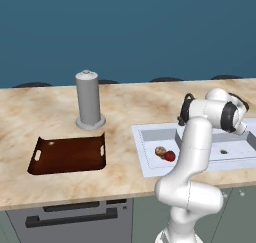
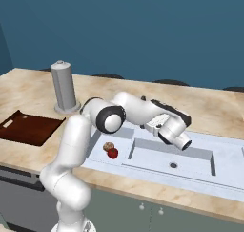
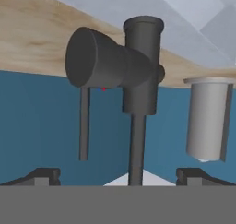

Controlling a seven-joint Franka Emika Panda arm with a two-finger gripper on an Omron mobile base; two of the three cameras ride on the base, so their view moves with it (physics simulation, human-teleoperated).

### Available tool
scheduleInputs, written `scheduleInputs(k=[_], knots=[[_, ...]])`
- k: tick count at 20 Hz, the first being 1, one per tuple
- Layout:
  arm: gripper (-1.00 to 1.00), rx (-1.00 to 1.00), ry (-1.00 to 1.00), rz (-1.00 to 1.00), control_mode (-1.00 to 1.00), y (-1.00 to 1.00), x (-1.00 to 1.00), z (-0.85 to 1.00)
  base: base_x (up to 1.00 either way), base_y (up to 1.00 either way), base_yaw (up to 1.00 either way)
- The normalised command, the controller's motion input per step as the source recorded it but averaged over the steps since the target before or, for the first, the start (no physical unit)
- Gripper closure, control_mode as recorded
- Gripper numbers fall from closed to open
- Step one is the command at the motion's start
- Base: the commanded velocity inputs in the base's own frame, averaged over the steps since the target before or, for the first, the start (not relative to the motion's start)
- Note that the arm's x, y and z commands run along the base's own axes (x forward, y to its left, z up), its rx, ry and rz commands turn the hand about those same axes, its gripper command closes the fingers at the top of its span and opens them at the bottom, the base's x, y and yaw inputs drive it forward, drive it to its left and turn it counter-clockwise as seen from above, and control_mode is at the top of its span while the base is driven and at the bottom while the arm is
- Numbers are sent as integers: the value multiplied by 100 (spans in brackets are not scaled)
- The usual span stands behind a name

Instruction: Pick up all produce items and place them in the sink. Turn on the sink faucet to wash them. Then turn the sink off and put them in the tray.

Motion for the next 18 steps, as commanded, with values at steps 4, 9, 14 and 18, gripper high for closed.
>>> scheduleInputs(k=[4,9,14,18], knots=[[-100,0,3,0,-100,0,37,-14,0,0,0],[-100,0,3,0,-100,0,41,-15,0,0,0],[-100,0,5,0,-100,-2,45,-20,0,0,0],[-100,1,7,0,-100,-19,31,-29,0,0,0]])
